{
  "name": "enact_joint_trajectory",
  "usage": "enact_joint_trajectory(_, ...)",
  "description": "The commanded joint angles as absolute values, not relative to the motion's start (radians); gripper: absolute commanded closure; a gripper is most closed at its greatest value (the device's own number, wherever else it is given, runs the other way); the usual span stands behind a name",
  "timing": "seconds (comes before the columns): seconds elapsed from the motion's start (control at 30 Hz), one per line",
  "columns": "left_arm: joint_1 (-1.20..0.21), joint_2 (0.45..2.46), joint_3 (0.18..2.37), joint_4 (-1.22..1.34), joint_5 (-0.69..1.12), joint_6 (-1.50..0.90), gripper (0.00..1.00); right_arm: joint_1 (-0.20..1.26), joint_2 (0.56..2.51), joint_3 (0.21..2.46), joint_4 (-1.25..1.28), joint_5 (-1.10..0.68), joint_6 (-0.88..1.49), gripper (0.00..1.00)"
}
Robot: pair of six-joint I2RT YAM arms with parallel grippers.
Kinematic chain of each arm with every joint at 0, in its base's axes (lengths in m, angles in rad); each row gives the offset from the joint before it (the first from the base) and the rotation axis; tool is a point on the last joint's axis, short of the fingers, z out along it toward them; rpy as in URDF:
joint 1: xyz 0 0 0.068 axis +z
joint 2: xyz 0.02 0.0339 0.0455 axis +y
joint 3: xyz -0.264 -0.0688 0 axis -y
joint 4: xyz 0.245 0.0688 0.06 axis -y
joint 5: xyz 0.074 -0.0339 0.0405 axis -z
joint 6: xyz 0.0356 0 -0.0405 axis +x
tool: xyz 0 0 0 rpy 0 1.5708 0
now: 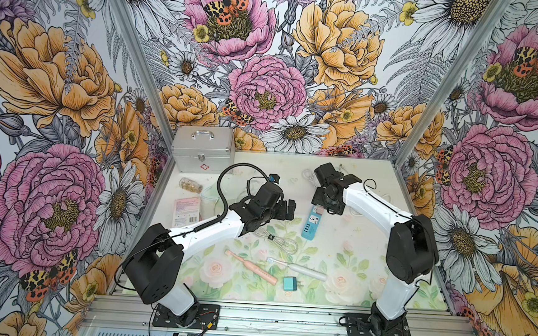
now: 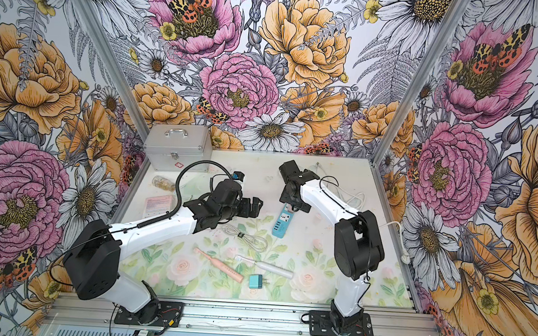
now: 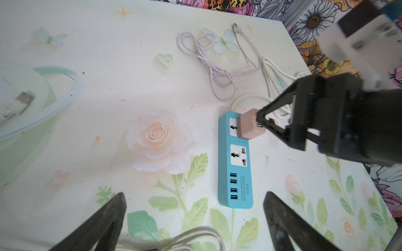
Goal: Charge the electric toothbrush
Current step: Insert the plug into the socket, then pick up the charging cable from the center of the board.
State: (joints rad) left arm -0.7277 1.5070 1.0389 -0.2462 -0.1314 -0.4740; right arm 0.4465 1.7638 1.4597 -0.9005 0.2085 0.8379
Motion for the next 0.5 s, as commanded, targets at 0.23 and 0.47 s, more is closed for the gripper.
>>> enact_joint_trajectory(0.23, -0.5, 1.443, 0.959, -0.468, -0.24, -0.578, 0.1, 0.566, 1.567, 1.453, -0.859, 0.036, 0.515, 0.2)
enact_joint_trajectory(0.47, -0.435, 1.619, 1.01, -0.46, -0.277, -0.624, 0.24, 0.577, 1.597, 1.427, -0.776, -0.077, 0.453, 0.22)
